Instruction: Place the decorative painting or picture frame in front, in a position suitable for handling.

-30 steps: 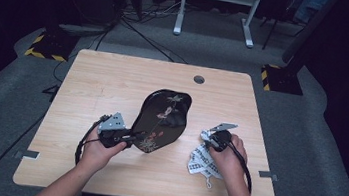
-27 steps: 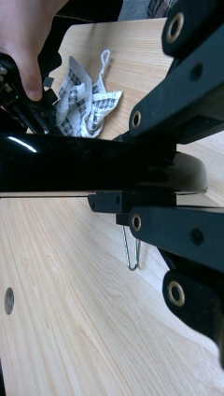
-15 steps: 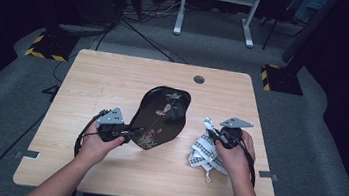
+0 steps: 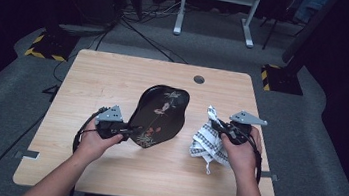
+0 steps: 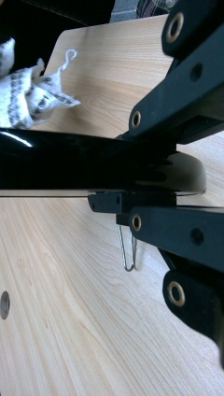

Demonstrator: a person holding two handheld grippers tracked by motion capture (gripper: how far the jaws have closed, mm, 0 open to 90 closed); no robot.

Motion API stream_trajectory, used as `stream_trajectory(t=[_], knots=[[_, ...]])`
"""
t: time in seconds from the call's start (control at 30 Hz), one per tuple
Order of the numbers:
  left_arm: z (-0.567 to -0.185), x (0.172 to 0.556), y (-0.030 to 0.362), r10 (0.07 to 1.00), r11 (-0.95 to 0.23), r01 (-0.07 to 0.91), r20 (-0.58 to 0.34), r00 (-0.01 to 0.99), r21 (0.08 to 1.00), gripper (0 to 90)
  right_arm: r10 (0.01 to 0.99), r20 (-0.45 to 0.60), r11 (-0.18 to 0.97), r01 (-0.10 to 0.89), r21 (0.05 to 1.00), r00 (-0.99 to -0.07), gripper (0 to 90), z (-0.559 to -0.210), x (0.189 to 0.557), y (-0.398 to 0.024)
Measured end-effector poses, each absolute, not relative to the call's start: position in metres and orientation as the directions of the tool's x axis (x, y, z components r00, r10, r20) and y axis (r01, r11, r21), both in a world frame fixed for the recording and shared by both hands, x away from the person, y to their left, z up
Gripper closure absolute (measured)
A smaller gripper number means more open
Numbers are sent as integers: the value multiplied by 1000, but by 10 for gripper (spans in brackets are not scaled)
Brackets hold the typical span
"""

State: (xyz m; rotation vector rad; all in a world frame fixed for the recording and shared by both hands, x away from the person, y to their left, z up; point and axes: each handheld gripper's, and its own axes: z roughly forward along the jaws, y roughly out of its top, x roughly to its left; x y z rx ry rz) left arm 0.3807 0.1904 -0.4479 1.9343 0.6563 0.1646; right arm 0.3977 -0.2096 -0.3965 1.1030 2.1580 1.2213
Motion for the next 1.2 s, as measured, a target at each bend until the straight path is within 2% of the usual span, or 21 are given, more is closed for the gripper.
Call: stream_trajectory(t=[0.67, 0.87, 0.93, 0.97, 1.2], knots=[[-448, 379, 191, 515, -310, 383, -184, 837, 870, 800, 724, -27, 335, 316, 887, -690, 812, -353, 389, -177], [-446, 373, 200, 527, -300, 361, -163, 834, 883, 725, 702, -20, 326, 296, 898, -711, 812, -345, 389, -167], [-447, 372, 204, 526, -306, 354, -153, 836, 884, 726, 694, -23, 329, 289, 899, -719, 812, -342, 389, -163], [-447, 371, 205, 526, -308, 352, -150, 837, 884, 768, 686, -32, 336, 278, 900, -727, 812, -339, 389, -159], [-447, 370, 207, 513, -311, 340, -144, 846, 888, 780, 656, -57, 362, 248, 899, -752, 812, -330, 388, -142]])
